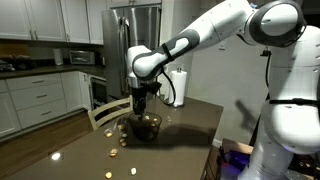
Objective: Get a sweet from the table and put it in the black basket
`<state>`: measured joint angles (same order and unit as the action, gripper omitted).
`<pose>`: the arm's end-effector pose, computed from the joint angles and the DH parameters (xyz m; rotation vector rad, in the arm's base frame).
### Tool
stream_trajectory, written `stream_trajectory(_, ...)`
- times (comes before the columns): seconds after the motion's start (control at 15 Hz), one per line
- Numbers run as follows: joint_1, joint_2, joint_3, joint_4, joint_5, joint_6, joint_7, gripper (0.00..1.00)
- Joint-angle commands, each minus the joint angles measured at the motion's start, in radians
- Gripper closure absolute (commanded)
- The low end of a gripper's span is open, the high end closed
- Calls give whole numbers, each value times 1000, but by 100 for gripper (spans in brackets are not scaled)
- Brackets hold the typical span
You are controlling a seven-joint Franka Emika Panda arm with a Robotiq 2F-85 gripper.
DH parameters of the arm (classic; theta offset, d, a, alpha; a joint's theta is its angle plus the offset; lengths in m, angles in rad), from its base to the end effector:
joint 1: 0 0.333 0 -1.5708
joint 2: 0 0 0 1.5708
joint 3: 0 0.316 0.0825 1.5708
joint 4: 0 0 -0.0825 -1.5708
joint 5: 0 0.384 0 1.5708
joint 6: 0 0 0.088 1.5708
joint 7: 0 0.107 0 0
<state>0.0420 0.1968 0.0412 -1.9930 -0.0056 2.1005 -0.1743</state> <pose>0.5795 0.0474 0.3568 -3.1046 -0.4061 0.1392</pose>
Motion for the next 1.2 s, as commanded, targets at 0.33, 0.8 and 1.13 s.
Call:
stream_trajectory(0.33,-16,40,-28,12,10,68,110,91)
stream_trajectory(0.8,-21,36,-28,7,21,76,130,38)
stream_trajectory(1.13,-16,28,-15,20,36,54,126,6)
